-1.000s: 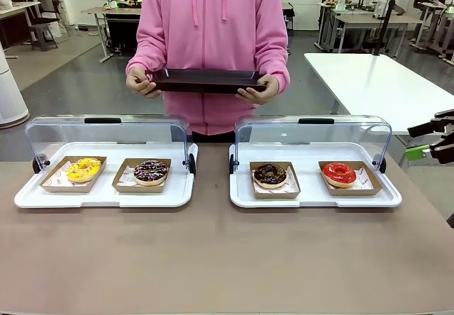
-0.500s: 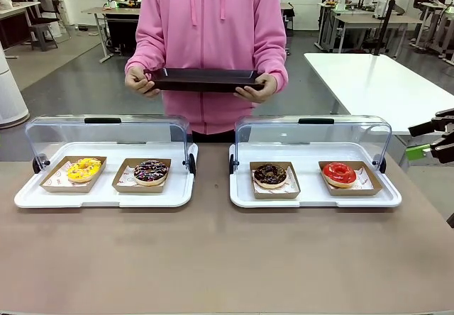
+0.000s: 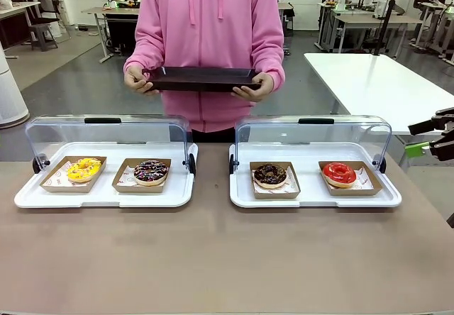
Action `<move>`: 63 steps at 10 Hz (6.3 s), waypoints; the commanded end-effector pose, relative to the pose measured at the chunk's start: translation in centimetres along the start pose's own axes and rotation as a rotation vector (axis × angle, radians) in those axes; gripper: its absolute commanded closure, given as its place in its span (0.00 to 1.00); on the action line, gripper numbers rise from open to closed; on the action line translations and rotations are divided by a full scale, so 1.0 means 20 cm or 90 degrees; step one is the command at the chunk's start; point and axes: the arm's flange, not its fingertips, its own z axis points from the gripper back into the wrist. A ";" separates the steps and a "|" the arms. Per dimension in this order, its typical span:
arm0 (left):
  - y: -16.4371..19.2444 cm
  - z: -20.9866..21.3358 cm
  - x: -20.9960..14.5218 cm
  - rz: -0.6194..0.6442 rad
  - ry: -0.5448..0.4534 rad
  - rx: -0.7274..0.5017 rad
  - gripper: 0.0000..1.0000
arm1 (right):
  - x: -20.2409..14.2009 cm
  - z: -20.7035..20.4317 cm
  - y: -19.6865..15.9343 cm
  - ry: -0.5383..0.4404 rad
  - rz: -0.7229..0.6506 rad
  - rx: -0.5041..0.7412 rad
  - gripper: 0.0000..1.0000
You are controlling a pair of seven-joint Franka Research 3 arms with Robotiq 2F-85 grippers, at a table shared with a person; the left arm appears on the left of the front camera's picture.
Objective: Provide the desired donut to the person.
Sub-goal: Pick up and lift the Paper togo box containing the Donut pointed at by the person.
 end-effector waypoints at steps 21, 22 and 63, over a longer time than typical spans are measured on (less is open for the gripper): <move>0.01 0.00 0.01 0.011 -0.005 0.006 0.00 | 0.19 0.05 0.01 0.218 0.137 -0.035 0.00; 0.01 0.00 0.01 0.011 -0.005 0.006 0.00 | 0.25 -0.03 0.00 0.281 0.176 -0.034 0.00; 0.01 0.00 0.01 0.011 -0.005 0.006 0.00 | -0.04 -0.54 -0.39 0.449 0.478 0.186 1.00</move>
